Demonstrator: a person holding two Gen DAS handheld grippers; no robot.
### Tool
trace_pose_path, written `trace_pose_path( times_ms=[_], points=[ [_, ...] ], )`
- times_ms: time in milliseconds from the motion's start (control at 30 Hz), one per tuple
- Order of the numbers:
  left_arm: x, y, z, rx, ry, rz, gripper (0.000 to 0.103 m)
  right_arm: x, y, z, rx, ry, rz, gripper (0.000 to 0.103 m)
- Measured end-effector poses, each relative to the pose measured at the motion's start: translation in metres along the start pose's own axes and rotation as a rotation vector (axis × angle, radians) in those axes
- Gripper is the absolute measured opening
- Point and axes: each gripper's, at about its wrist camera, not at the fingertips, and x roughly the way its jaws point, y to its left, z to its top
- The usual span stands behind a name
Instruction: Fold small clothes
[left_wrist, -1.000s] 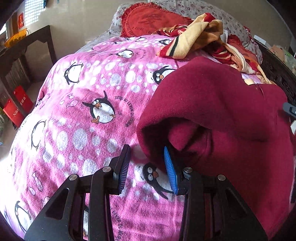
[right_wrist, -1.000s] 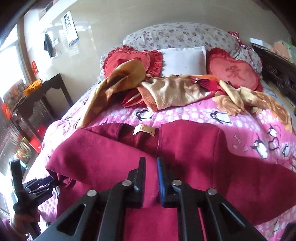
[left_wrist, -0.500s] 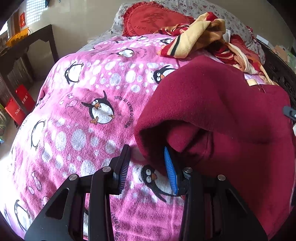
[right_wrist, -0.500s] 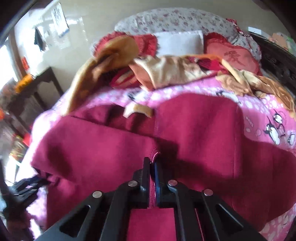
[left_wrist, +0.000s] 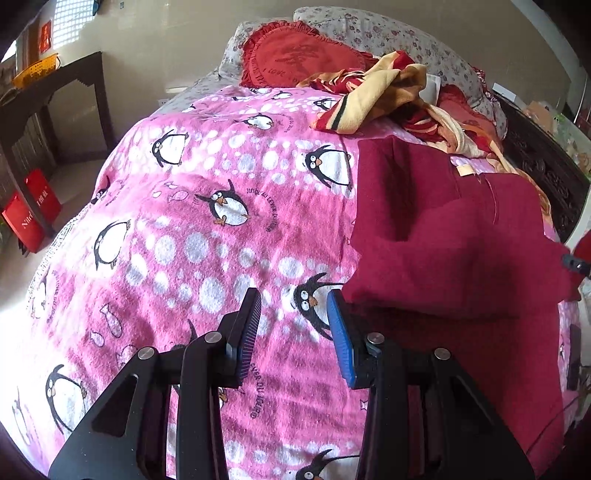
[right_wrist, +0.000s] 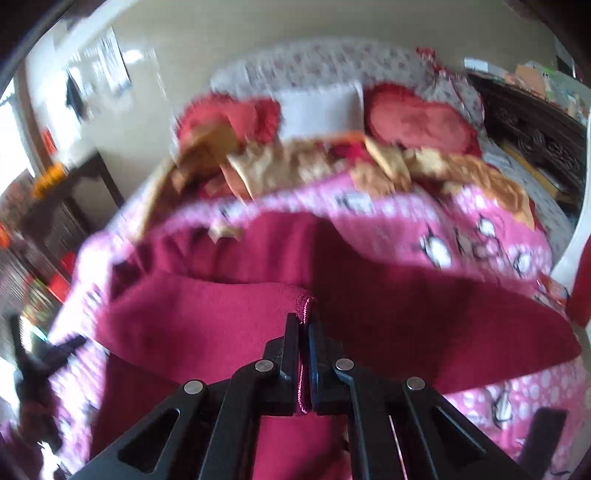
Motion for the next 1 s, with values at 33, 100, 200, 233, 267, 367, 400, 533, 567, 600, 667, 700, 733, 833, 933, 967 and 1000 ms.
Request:
trace_pose_path(
  times_ms=[33, 100, 200, 233, 267, 367, 400, 533, 567, 600, 667, 700, 733, 833, 933, 967, 1000],
  points=[
    [-0.003, -0.001, 0.000, -0.001, -0.007, -0.005, 0.037, 0.012, 0.000, -0.003, -0.020, 0.048, -0.044, 0.003],
    [-0.007, -0.005, 0.001, 0.012, -0.027, -0.016, 0.037, 0.023, 0.005, -0.004, -0.040, 0.106, -0.090, 0.005],
    [-0.006, -0.019, 0.003, 0.059, -0.038, -0.028, 0.037, 0.004, 0.028, 0.010, -0.046, 0.009, 0.059, 0.019],
    [-0.004, -0.023, 0.004, 0.069, -0.034, -0.033, 0.037, 0.001, 0.047, 0.019, -0.077, -0.016, 0.146, 0.034],
    [0.000, -0.027, 0.004, 0.076, -0.024, -0.041, 0.037, 0.001, 0.067, 0.026, -0.117, -0.028, 0.221, 0.044],
    [0.014, -0.031, 0.003, 0.079, 0.010, -0.047, 0.037, 0.012, 0.137, 0.041, -0.295, -0.030, 0.352, 0.044],
    [0.021, -0.031, 0.003, 0.082, 0.028, -0.035, 0.037, 0.018, 0.157, 0.044, -0.348, -0.025, 0.341, 0.044],
    [0.037, -0.020, -0.001, 0.027, 0.086, -0.059, 0.037, 0.052, 0.217, 0.052, -0.494, 0.018, 0.419, 0.044],
    [0.040, -0.017, -0.002, 0.018, 0.095, -0.060, 0.037, 0.070, 0.232, 0.052, -0.525, 0.060, 0.423, 0.044],
    [0.042, -0.015, -0.004, 0.011, 0.098, -0.060, 0.037, 0.081, 0.241, 0.051, -0.548, 0.079, 0.416, 0.044],
    [0.042, -0.012, -0.004, 0.004, 0.092, -0.067, 0.037, 0.105, 0.253, 0.049, -0.578, 0.104, 0.401, 0.043],
    [0.042, -0.011, -0.004, 0.002, 0.091, -0.071, 0.037, 0.118, 0.257, 0.050, -0.581, 0.120, 0.404, 0.042],
    [0.041, -0.009, -0.003, -0.002, 0.092, -0.077, 0.037, 0.127, 0.259, 0.052, -0.580, 0.129, 0.411, 0.029],
    [0.034, 0.001, -0.001, -0.019, 0.088, -0.080, 0.037, 0.145, 0.266, 0.058, -0.573, 0.163, 0.449, 0.009],
    [0.023, 0.013, 0.005, -0.033, 0.055, -0.065, 0.037, 0.140, 0.282, 0.062, -0.601, 0.129, 0.476, 0.007],
    [0.020, 0.017, 0.008, -0.037, 0.039, -0.057, 0.037, 0.139, 0.287, 0.065, -0.599, 0.116, 0.472, 0.006],
    [0.016, 0.021, 0.011, -0.041, 0.023, -0.050, 0.037, 0.140, 0.291, 0.068, -0.587, 0.109, 0.477, 0.006]
  ],
)
